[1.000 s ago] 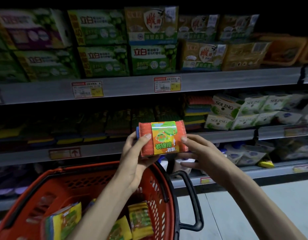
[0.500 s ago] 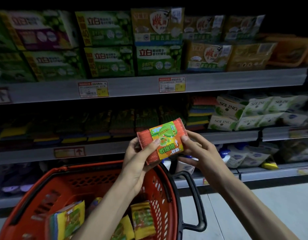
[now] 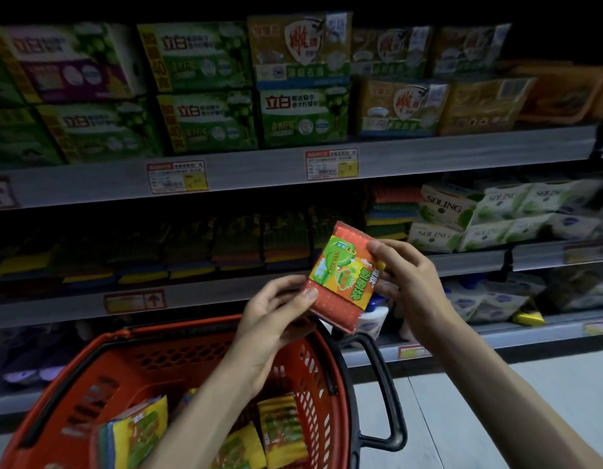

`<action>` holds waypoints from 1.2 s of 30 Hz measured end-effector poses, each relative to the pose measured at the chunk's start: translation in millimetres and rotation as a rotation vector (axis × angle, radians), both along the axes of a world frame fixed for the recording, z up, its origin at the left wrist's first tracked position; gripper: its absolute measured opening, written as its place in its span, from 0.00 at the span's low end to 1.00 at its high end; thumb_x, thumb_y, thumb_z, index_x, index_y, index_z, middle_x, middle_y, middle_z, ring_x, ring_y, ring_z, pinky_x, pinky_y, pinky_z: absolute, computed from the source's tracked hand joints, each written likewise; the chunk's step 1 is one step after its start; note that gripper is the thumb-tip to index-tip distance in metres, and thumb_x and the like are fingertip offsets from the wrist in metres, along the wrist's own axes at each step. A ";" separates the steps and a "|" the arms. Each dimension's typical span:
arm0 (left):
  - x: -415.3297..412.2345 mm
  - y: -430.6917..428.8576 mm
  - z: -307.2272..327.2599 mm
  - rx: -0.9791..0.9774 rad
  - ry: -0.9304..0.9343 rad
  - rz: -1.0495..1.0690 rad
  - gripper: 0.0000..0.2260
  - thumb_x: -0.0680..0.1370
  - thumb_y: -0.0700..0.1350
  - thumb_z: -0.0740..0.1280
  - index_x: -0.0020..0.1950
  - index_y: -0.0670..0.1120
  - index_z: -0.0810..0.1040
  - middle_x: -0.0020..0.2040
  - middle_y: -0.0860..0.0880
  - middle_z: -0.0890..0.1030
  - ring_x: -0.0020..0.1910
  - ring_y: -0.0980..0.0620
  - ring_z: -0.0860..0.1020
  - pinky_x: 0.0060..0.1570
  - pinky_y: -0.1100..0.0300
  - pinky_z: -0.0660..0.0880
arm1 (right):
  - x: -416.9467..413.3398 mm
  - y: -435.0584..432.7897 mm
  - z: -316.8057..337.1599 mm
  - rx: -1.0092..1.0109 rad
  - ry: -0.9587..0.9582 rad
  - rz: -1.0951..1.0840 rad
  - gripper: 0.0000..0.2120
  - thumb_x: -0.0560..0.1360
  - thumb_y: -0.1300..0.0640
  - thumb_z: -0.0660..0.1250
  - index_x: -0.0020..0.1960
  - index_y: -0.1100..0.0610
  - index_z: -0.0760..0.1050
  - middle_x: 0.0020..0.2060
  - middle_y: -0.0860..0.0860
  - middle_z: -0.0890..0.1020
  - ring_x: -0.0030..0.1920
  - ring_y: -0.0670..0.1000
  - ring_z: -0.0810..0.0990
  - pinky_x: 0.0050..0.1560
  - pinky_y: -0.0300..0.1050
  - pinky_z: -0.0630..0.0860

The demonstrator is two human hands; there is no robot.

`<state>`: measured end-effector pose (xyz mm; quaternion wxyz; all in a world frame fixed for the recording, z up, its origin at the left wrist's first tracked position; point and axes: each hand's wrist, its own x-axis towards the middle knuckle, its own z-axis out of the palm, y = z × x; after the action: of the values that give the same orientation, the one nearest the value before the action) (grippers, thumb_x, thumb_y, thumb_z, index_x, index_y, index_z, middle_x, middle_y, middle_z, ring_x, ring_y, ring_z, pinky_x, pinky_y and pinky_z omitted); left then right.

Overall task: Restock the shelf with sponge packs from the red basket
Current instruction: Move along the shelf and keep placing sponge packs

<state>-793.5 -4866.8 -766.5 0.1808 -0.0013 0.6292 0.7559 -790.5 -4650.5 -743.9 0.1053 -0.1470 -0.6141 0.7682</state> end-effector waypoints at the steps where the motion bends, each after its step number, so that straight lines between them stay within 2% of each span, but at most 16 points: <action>1: 1.7 0.1 0.5 -0.008 0.003 -0.004 0.27 0.67 0.52 0.80 0.63 0.49 0.80 0.57 0.45 0.86 0.58 0.46 0.84 0.57 0.47 0.82 | -0.4 -1.5 -0.7 0.003 0.006 -0.004 0.15 0.75 0.54 0.75 0.59 0.61 0.80 0.48 0.59 0.86 0.41 0.49 0.85 0.36 0.39 0.80; 4: 5.8 0.4 0.9 -0.001 0.005 0.003 0.26 0.67 0.48 0.78 0.63 0.46 0.78 0.54 0.43 0.87 0.55 0.45 0.85 0.58 0.47 0.81 | -2.4 -3.6 -0.8 -0.020 0.021 -0.013 0.17 0.76 0.51 0.74 0.60 0.59 0.80 0.52 0.60 0.86 0.47 0.53 0.86 0.43 0.41 0.81; 8: 1.9 -1.0 0.3 0.095 -0.034 0.109 0.24 0.68 0.47 0.77 0.61 0.41 0.79 0.54 0.42 0.87 0.57 0.43 0.85 0.57 0.48 0.81 | -0.6 -7.3 -0.6 -0.047 0.010 -0.025 0.17 0.80 0.47 0.68 0.63 0.56 0.77 0.56 0.56 0.85 0.56 0.55 0.86 0.55 0.50 0.82; 11: -2.7 0.3 2.1 0.156 -0.061 0.179 0.19 0.68 0.47 0.77 0.56 0.43 0.81 0.53 0.42 0.87 0.57 0.43 0.84 0.54 0.50 0.81 | 12.7 -12.0 -3.4 0.112 0.002 -0.075 0.11 0.80 0.48 0.68 0.60 0.51 0.78 0.54 0.53 0.84 0.55 0.52 0.84 0.53 0.48 0.82; 14: -5.3 2.3 8.1 0.180 -0.056 0.240 0.18 0.67 0.48 0.78 0.55 0.43 0.82 0.53 0.42 0.87 0.57 0.43 0.84 0.57 0.49 0.81 | 26.4 -17.1 -4.7 0.195 0.046 -0.026 0.07 0.81 0.55 0.68 0.57 0.53 0.81 0.49 0.53 0.86 0.52 0.52 0.85 0.48 0.42 0.80; 17: -8.6 7.3 14.3 0.213 -0.049 0.311 0.17 0.68 0.47 0.77 0.54 0.43 0.82 0.52 0.42 0.87 0.55 0.44 0.85 0.57 0.49 0.81 | 33.9 -24.2 -3.9 0.230 0.097 0.018 0.06 0.81 0.60 0.68 0.55 0.55 0.83 0.48 0.53 0.87 0.52 0.54 0.85 0.48 0.47 0.80; 18: -9.4 9.9 16.1 0.225 -0.051 0.328 0.15 0.70 0.46 0.77 0.54 0.44 0.82 0.51 0.43 0.87 0.54 0.45 0.86 0.57 0.49 0.81 | 35.5 -27.0 -3.6 0.244 0.111 0.038 0.07 0.81 0.61 0.67 0.55 0.56 0.83 0.49 0.52 0.87 0.53 0.54 0.85 0.50 0.48 0.81; 21: -11.5 18.6 18.3 0.216 -0.057 0.366 0.12 0.74 0.45 0.76 0.55 0.44 0.81 0.52 0.43 0.87 0.54 0.45 0.86 0.56 0.50 0.81 | 39.3 -33.4 -3.2 0.286 0.141 0.101 0.10 0.80 0.63 0.68 0.59 0.54 0.83 0.52 0.48 0.87 0.55 0.48 0.85 0.54 0.43 0.81; 27: -18.2 34.4 19.8 0.193 -0.080 0.443 0.13 0.75 0.47 0.76 0.55 0.43 0.81 0.51 0.44 0.87 0.52 0.47 0.86 0.54 0.51 0.82 | 34.5 -37.2 -7.3 0.363 0.181 0.119 0.21 0.74 0.53 0.67 0.67 0.46 0.78 0.59 0.41 0.84 0.60 0.41 0.81 0.57 0.42 0.80; 29: -20.5 39.6 21.4 0.187 -0.085 0.467 0.12 0.75 0.49 0.77 0.54 0.45 0.82 0.51 0.46 0.87 0.52 0.48 0.86 0.52 0.52 0.82 | 31.5 -36.4 -9.8 0.429 0.191 0.087 0.23 0.74 0.53 0.67 0.68 0.42 0.77 0.62 0.39 0.81 0.63 0.40 0.78 0.59 0.46 0.79; 32: -23.6 48.4 26.5 0.179 -0.071 0.499 0.11 0.75 0.49 0.76 0.54 0.46 0.83 0.51 0.47 0.87 0.52 0.50 0.86 0.52 0.54 0.82 | 23.4 -33.7 -13.0 0.436 0.205 0.075 0.24 0.77 0.60 0.69 0.70 0.42 0.75 0.65 0.41 0.79 0.65 0.40 0.77 0.63 0.51 0.78; 36: -28.5 60.3 32.1 0.111 0.014 0.503 0.07 0.78 0.49 0.74 0.53 0.49 0.84 0.49 0.50 0.87 0.54 0.51 0.85 0.52 0.55 0.82 | 10.8 -28.6 -10.5 0.387 0.228 0.079 0.29 0.77 0.67 0.67 0.73 0.45 0.73 0.66 0.44 0.80 0.65 0.44 0.79 0.64 0.51 0.78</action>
<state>-822.0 -4806.5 -734.5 -0.0175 -0.1426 0.5678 0.8106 -779.7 -4679.1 -754.4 0.1704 -0.0122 -0.7393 0.6514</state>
